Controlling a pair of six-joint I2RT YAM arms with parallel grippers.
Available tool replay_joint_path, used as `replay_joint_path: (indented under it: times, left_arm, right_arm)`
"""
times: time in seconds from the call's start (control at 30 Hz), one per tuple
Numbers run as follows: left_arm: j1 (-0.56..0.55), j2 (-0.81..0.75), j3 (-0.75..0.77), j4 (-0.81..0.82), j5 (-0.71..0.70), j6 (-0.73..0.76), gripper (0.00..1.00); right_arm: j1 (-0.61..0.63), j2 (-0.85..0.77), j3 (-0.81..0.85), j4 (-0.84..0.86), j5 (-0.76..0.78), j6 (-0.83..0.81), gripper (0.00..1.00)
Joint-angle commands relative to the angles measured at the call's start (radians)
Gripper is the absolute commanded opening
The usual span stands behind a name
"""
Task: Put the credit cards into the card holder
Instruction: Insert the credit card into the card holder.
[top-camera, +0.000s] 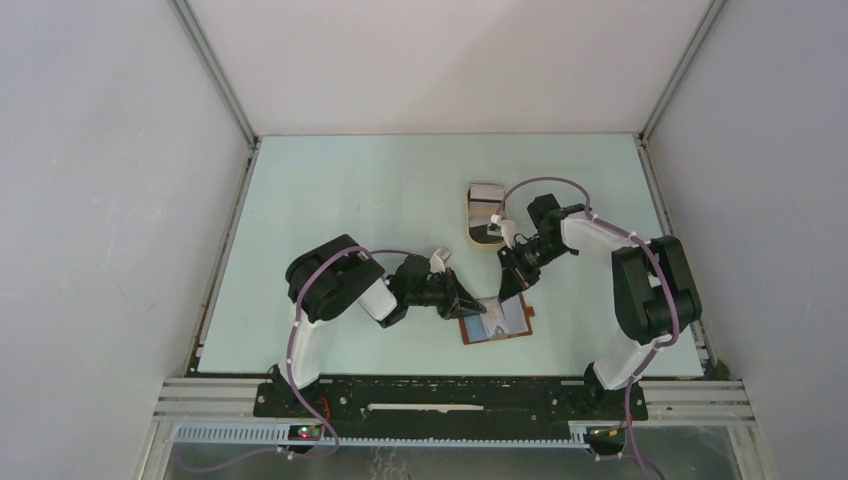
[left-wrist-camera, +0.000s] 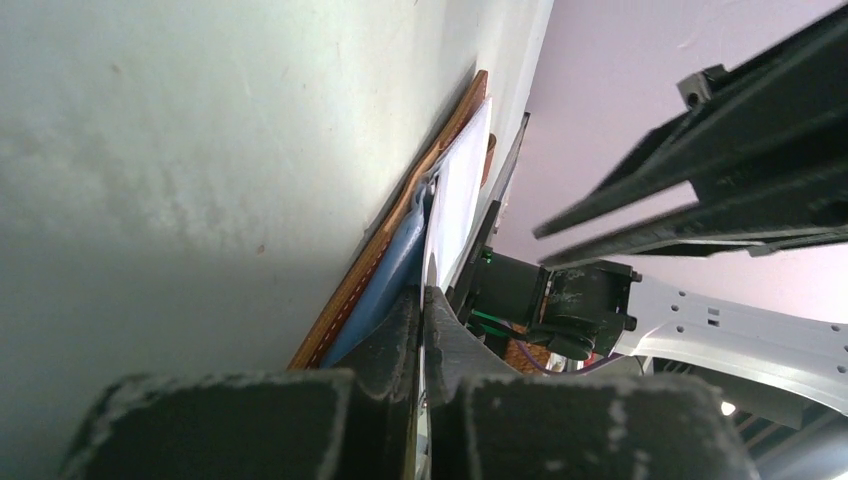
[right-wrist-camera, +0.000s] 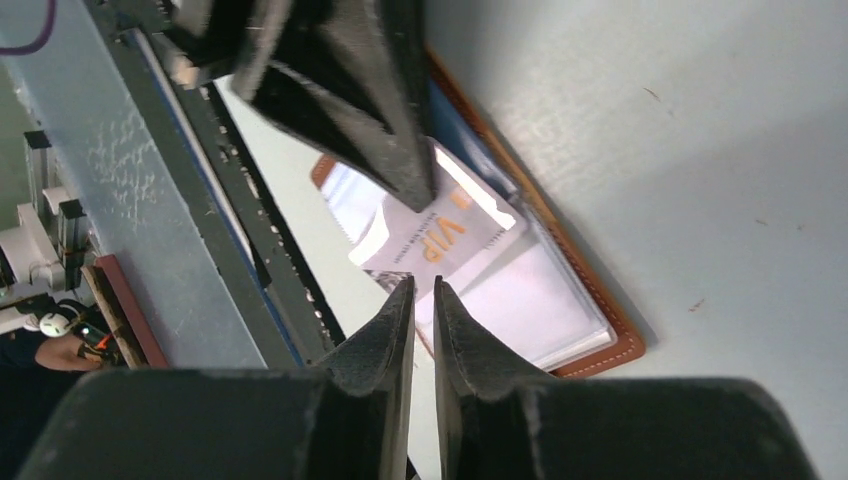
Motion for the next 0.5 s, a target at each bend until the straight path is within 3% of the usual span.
replay_joint_path:
  times: [0.0, 0.27, 0.37, 0.47]
  left_arm:
    - [0.001, 0.017, -0.003, -0.177, -0.007, 0.032, 0.06]
    - [0.001, 0.015, 0.002, -0.192, -0.003, 0.041, 0.09]
    - [0.001, 0.018, 0.004, -0.192, 0.000, 0.042, 0.10]
    - [0.001, 0.020, 0.008, -0.192, 0.002, 0.043, 0.11]
  right_arm:
    - [0.014, -0.081, 0.032, -0.037, -0.107, -0.096, 0.20]
    - [0.157, -0.272, -0.066, 0.049, -0.132, -0.228, 0.20]
    - [0.245, -0.386, -0.164, 0.175, -0.078, -0.341, 0.19]
    - [0.311, -0.383, -0.178, 0.193, -0.026, -0.415, 0.17]
